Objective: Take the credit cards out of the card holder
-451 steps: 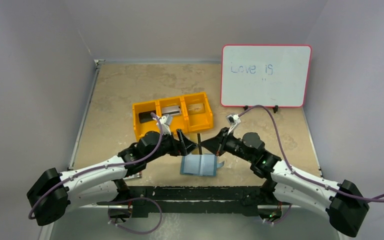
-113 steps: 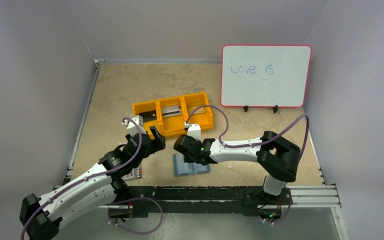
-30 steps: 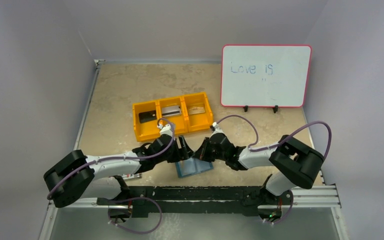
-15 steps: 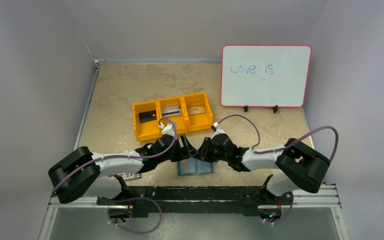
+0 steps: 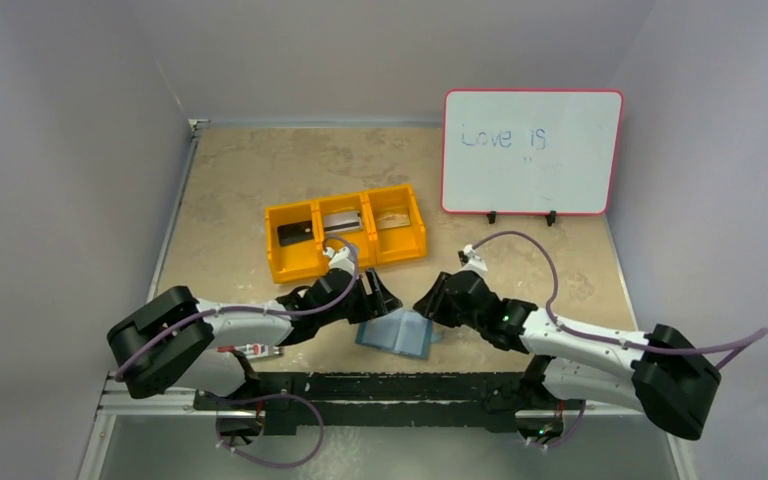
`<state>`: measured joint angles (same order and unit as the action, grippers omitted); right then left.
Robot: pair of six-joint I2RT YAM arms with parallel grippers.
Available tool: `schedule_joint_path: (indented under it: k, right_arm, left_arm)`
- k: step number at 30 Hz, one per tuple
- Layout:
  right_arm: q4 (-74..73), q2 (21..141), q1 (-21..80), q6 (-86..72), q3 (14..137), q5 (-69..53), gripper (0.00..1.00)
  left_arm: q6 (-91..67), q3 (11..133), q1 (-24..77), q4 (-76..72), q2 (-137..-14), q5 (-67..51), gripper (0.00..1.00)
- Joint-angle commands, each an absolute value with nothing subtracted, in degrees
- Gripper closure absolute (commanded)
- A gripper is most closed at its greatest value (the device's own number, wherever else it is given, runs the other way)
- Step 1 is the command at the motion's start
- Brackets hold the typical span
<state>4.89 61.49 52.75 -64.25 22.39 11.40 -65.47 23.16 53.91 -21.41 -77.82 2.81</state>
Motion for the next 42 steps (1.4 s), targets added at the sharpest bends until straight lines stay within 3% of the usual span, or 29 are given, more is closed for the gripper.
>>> schedule_joint_path:
  k: [1, 8, 18, 29, 42]
  right_arm:
    - [-2.8, 56.8, 52.9, -67.2, 22.6, 14.7, 0.61]
    - [-7.1, 54.4, 52.9, -71.2, 19.6, 13.7, 0.69]
    - [-8.5, 63.6, 52.8, -69.7, 22.2, 12.9, 0.65]
    - [10.0, 68.2, 52.9, -71.5, 18.3, 8.5, 0.84]
    - [8.9, 68.8, 52.7, -73.7, 18.3, 10.2, 0.81]
  left_arm:
    - [-65.8, 24.5, 54.6, -23.1, -79.1, 0.7, 0.33]
    - [-64.7, 26.4, 55.0, -21.3, -79.5, -0.2, 0.33]
    - [-64.5, 26.7, 55.2, -20.2, -79.4, 0.6, 0.33]
    - [-65.8, 27.8, 56.8, -24.1, -79.6, -1.2, 0.33]
    - [-68.3, 29.0, 58.2, -30.7, -84.4, -3.0, 0.33]
